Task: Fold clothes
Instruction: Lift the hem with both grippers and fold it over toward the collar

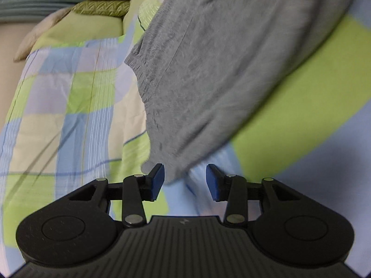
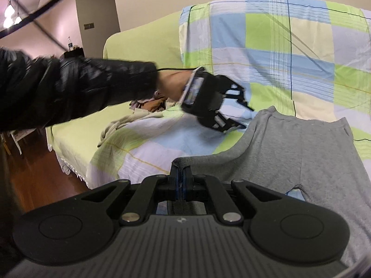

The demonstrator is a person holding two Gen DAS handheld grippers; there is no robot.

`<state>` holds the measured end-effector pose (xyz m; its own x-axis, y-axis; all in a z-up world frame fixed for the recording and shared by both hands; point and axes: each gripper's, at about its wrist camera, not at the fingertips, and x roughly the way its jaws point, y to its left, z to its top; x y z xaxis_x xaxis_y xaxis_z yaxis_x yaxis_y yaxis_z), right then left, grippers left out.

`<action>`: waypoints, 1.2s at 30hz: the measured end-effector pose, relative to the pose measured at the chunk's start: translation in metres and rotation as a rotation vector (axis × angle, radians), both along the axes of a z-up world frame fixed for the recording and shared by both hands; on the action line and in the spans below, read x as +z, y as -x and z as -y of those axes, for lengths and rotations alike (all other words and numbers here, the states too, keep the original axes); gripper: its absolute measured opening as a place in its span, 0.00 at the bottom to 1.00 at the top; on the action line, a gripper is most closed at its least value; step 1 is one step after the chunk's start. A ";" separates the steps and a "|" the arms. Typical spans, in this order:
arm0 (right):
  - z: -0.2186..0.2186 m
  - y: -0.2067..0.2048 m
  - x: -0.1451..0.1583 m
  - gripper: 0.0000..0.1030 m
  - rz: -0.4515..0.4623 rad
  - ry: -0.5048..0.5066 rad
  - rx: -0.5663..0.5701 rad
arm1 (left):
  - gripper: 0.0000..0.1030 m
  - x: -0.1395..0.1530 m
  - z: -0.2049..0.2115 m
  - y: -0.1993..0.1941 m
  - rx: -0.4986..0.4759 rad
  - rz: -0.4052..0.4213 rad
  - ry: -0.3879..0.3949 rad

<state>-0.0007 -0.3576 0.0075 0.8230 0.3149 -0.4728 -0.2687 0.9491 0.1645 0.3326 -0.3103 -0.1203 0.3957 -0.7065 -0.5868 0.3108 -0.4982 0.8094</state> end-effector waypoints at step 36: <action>0.246 0.149 -0.089 0.02 0.025 -0.427 -0.675 | 0.00 0.076 0.243 0.068 0.074 -0.175 -0.182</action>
